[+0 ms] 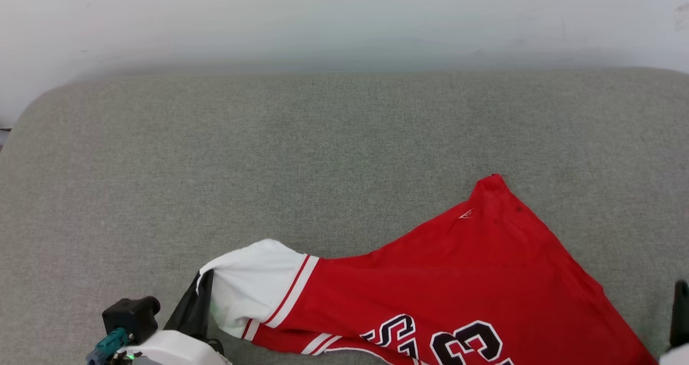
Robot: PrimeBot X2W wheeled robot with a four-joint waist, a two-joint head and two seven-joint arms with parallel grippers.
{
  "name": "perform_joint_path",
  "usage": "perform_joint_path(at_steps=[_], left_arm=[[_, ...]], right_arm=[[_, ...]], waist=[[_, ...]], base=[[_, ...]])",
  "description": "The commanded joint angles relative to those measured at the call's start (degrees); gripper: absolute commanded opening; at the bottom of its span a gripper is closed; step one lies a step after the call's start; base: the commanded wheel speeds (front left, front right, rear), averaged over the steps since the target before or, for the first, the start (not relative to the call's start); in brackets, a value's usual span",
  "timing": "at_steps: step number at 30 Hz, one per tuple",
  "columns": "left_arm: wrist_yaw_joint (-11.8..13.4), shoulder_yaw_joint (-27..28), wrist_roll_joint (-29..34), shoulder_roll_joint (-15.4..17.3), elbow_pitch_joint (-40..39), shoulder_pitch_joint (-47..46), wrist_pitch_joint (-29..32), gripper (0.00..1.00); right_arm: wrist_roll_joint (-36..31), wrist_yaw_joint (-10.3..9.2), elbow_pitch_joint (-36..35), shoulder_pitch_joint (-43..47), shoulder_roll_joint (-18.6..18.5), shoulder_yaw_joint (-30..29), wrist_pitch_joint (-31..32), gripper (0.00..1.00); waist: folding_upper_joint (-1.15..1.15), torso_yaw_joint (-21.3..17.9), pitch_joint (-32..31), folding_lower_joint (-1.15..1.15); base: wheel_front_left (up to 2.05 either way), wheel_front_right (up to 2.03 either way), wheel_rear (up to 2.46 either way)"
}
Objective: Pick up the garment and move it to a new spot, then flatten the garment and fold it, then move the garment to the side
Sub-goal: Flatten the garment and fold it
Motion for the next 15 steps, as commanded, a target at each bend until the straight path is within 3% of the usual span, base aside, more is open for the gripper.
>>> perform_joint_path(at_steps=[1, 4, 7, 10, 15], left_arm=[[0.2, -0.1, 0.0, 0.1, -0.1, -0.8, -0.3, 0.00], [-0.1, -0.4, 0.2, 0.0, -0.5, -1.6, -1.0, 0.00], [-0.5, -0.9, 0.3, -0.3, -0.8, -2.7, -1.7, 0.00], [-0.8, -1.7, 0.4, -0.7, -1.3, -4.3, -2.0, 0.00], [-1.8, -2.9, 0.6, -1.1, -1.1, -7.3, -2.8, 0.00]], right_arm=[[-0.7, -0.04, -0.1, -1.2, 0.0, 0.6, -0.6, 1.00], [-2.5, -0.04, 0.1, -5.1, -0.3, 3.7, -1.8, 1.00], [-3.0, -0.04, 1.0, -9.1, -2.9, 8.3, 1.6, 1.00], [-2.0, -0.04, 1.1, -13.2, -6.8, 14.9, 9.2, 1.00], [0.1, -0.04, -2.2, -19.0, -13.8, 24.6, 27.4, 1.00]], waist=[[0.00, 0.0, 0.3, 0.00], [0.00, 0.1, 1.2, 0.00], [0.00, 0.6, 2.2, 0.00], [0.00, 1.6, 3.7, 0.00], [0.00, 3.8, 6.7, 0.00]], base=[[0.00, 0.00, 0.00], [0.00, 0.00, 0.00], [0.00, 0.00, 0.00], [0.00, 0.00, 0.00], [0.00, 0.00, 0.00]])
